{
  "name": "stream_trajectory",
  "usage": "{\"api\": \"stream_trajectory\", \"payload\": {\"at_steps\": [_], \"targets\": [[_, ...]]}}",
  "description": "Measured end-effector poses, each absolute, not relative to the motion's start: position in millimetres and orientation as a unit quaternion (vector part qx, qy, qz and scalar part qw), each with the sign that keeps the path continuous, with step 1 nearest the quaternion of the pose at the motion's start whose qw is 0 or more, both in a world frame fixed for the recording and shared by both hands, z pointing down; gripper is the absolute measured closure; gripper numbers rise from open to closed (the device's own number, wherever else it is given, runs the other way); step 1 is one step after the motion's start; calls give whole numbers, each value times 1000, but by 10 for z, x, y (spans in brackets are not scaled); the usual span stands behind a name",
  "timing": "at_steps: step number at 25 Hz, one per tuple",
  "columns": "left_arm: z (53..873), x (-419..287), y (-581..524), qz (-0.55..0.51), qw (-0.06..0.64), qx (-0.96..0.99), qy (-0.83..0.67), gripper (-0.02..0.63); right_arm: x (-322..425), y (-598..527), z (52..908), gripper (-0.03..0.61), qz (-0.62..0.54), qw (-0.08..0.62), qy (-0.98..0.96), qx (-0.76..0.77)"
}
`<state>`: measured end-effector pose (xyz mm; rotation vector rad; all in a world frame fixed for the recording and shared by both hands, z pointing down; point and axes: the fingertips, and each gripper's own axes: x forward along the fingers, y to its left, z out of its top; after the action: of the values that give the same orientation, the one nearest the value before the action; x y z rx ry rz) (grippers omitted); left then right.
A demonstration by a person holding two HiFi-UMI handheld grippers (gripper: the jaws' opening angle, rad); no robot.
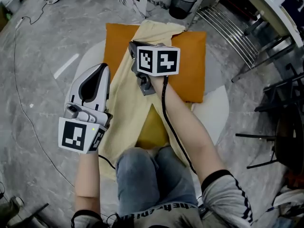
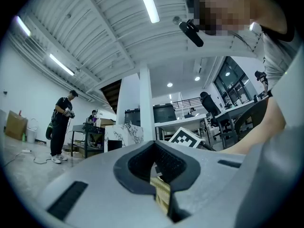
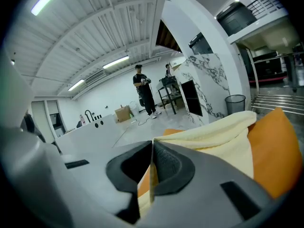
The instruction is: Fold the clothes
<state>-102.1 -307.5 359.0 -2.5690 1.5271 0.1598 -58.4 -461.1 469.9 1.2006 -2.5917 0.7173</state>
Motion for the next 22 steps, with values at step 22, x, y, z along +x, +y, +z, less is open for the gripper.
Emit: {"api": "stream_trajectory", "payload": {"at_steps": [22], "targets": [[3737, -1038, -3142, 49, 68, -851, 518, 611, -1269, -4119, 5808, 380, 238, 211, -913, 255]]}}
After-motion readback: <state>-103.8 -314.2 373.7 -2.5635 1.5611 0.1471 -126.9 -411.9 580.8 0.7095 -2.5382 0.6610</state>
